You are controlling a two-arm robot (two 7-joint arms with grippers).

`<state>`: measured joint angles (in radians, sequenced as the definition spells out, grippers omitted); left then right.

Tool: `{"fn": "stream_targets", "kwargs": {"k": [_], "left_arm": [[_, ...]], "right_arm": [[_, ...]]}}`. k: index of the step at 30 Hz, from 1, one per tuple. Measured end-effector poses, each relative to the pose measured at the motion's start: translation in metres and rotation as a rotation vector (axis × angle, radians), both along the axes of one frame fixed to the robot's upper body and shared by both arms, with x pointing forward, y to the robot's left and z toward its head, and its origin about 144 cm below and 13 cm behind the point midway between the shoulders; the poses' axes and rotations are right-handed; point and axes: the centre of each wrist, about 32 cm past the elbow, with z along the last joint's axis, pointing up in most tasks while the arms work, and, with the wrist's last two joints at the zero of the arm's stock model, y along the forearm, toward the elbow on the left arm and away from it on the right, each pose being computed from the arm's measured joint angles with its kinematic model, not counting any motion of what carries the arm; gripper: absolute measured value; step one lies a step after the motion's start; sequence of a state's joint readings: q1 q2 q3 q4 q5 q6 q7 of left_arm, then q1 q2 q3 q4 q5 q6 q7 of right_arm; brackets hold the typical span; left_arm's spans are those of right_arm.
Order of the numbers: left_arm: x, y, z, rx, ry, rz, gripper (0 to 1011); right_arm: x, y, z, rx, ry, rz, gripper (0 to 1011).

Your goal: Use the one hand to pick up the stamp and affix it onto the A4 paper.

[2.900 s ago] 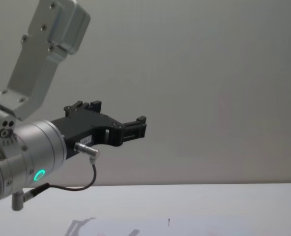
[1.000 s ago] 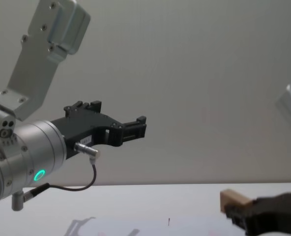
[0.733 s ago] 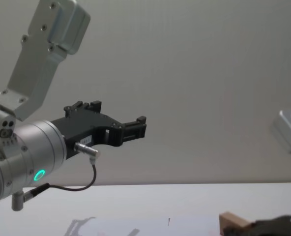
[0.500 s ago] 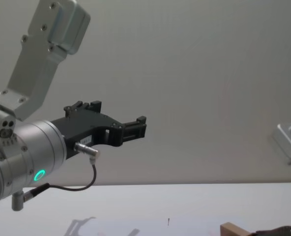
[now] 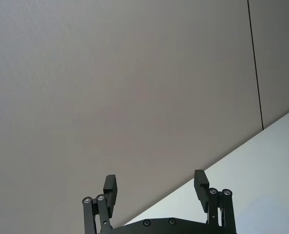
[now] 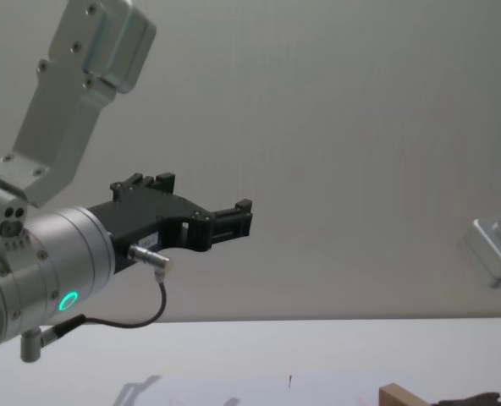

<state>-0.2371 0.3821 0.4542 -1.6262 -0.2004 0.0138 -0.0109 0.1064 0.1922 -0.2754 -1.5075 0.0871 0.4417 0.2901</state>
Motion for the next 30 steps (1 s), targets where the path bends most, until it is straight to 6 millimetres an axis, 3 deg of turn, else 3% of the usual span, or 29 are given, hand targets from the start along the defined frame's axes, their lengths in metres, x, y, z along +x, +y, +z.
{"fn": "stream_targets", "kwargs": {"k": [8, 21, 30], "left_arm": [[0.0, 0.0, 0.0, 0.0, 0.0, 0.0, 1001], [0.0, 0.0, 0.0, 0.0, 0.0, 0.0, 1001], [0.0, 0.0, 0.0, 0.0, 0.0, 0.0, 1001]], "right_arm": [[0.002, 0.001, 0.007, 0.004, -0.031, -0.004, 218], [0.004, 0.0, 0.051, 0.053, -0.202, -0.017, 218], [-0.013, -0.013, 0.075, 0.075, -0.289, -0.096, 218]]}}
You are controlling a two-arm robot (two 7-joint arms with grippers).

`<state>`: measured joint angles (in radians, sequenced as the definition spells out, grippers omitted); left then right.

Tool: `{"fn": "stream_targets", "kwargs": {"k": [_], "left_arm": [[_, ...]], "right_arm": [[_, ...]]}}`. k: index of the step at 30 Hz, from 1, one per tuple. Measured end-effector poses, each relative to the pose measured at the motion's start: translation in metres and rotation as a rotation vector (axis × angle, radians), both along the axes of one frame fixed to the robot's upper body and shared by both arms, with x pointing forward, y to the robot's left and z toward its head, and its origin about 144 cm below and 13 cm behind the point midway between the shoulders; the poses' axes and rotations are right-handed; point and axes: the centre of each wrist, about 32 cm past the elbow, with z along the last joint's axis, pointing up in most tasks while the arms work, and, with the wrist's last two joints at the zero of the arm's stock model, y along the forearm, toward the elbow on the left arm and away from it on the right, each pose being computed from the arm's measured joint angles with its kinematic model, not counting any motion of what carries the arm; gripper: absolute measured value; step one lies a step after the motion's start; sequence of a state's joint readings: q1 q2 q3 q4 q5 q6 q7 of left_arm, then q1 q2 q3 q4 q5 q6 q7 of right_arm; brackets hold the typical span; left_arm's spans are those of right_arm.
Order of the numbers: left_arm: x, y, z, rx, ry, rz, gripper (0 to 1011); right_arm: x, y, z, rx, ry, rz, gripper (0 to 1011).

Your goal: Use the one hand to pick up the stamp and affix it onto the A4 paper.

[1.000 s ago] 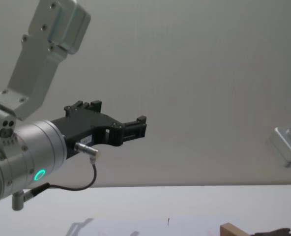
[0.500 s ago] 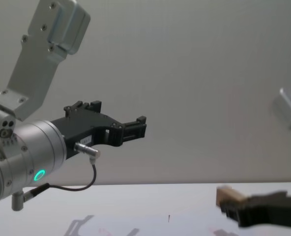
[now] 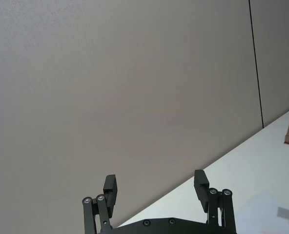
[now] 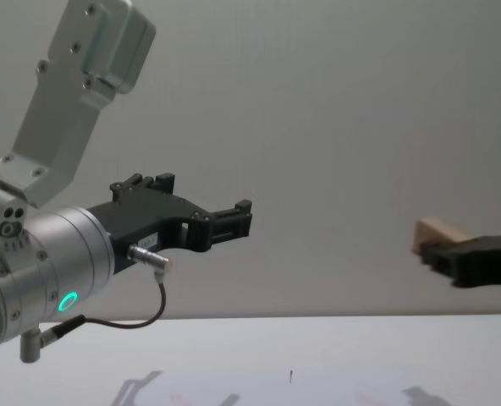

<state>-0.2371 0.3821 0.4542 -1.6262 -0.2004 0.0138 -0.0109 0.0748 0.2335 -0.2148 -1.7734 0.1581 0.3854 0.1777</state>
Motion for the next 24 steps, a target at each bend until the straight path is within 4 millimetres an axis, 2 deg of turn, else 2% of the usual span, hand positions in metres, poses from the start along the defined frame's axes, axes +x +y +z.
{"fn": "stream_targets", "kwargs": {"k": [9, 15, 24], "left_arm": [[0.0, 0.0, 0.0, 0.0, 0.0, 0.0, 1001], [0.0, 0.0, 0.0, 0.0, 0.0, 0.0, 1001], [0.0, 0.0, 0.0, 0.0, 0.0, 0.0, 1001]], "right_arm": [[-0.028, -0.016, -0.001, 0.016, 0.021, -0.095, 218], [-0.05, -0.029, -0.012, 0.02, 0.087, -0.163, 218], [-0.067, -0.043, -0.024, 0.002, 0.163, -0.222, 218]]}}
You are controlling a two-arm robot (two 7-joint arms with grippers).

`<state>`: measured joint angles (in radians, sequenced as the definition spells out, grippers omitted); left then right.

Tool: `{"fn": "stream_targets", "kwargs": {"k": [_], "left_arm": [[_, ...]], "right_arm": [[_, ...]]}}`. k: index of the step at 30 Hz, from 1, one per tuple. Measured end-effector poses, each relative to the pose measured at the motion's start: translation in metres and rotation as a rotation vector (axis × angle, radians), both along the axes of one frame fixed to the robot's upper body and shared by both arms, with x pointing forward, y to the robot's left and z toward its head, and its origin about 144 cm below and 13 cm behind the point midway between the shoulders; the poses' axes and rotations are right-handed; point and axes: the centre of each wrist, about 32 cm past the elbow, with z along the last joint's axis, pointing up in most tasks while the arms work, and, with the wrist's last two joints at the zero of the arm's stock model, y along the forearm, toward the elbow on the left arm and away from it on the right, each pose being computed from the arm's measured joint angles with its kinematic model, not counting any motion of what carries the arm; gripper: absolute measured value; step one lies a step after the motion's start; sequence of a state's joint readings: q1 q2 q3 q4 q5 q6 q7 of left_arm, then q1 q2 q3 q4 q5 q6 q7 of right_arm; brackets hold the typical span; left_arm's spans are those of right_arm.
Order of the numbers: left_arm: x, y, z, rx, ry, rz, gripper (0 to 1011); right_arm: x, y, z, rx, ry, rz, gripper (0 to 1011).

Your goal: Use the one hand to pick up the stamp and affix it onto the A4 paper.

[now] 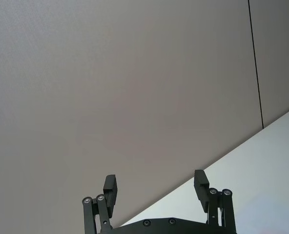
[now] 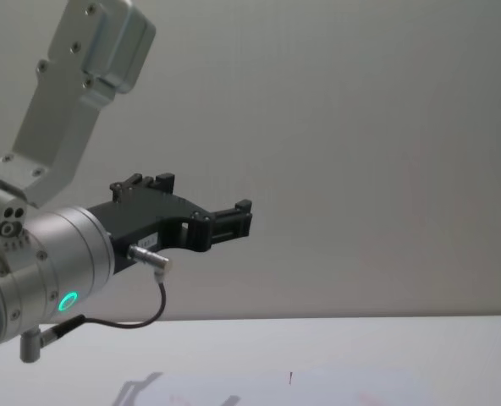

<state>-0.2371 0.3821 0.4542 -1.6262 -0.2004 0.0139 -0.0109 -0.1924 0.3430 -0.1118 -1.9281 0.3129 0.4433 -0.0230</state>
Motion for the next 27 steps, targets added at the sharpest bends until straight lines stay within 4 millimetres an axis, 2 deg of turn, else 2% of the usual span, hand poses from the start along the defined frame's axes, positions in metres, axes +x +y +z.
{"fn": "stream_targets", "kwargs": {"k": [14, 27], "left_arm": [[0.0, 0.0, 0.0, 0.0, 0.0, 0.0, 1001], [0.0, 0.0, 0.0, 0.0, 0.0, 0.0, 1001]], "right_arm": [[0.008, -0.013, -0.011, -0.043, 0.059, -0.024, 217], [0.021, -0.008, -0.026, -0.052, 0.112, 0.018, 218]]}}
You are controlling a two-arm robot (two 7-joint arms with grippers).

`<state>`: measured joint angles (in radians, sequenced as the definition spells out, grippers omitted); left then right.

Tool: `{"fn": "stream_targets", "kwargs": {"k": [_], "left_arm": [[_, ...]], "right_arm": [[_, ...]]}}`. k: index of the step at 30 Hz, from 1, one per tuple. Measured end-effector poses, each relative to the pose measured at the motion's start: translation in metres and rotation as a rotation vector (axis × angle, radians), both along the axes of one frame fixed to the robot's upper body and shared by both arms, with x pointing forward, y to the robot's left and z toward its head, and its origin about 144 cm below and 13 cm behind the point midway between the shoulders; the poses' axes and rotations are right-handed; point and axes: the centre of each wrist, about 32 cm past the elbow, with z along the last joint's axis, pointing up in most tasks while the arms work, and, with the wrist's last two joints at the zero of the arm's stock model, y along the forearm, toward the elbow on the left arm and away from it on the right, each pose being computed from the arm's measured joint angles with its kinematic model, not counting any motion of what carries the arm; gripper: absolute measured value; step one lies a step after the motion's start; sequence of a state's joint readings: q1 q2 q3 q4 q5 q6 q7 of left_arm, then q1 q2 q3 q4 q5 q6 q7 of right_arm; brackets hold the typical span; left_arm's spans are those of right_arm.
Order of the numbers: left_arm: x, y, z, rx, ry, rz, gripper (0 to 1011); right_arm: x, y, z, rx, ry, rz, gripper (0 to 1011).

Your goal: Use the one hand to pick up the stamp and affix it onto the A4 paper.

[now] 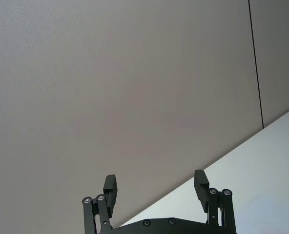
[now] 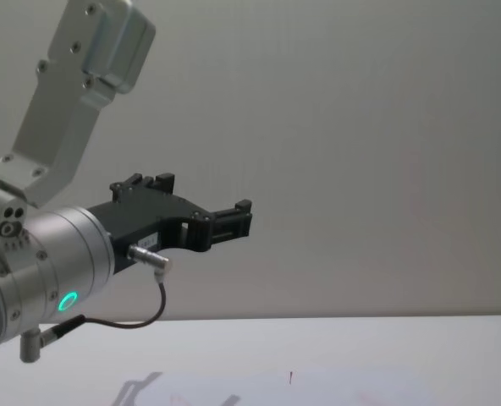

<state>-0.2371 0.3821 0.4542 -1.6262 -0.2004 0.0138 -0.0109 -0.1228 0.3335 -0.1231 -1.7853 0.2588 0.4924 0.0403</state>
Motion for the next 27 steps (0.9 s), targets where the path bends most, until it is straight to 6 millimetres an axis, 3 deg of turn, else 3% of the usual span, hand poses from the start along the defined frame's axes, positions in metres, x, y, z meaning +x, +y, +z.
{"fn": "stream_targets", "kwargs": {"k": [11, 17, 21, 27], "left_arm": [[0.0, 0.0, 0.0, 0.0, 0.0, 0.0, 1001], [0.0, 0.0, 0.0, 0.0, 0.0, 0.0, 1001], [0.0, 0.0, 0.0, 0.0, 0.0, 0.0, 1001], [0.0, 0.0, 0.0, 0.0, 0.0, 0.0, 1001]], "right_arm": [[0.007, 0.004, -0.007, -0.005, 0.02, 0.02, 232], [0.009, 0.005, -0.01, -0.007, 0.027, 0.026, 392], [0.01, 0.006, -0.011, -0.008, 0.03, 0.031, 564], [0.012, 0.007, -0.011, -0.009, 0.032, 0.032, 706]]}}
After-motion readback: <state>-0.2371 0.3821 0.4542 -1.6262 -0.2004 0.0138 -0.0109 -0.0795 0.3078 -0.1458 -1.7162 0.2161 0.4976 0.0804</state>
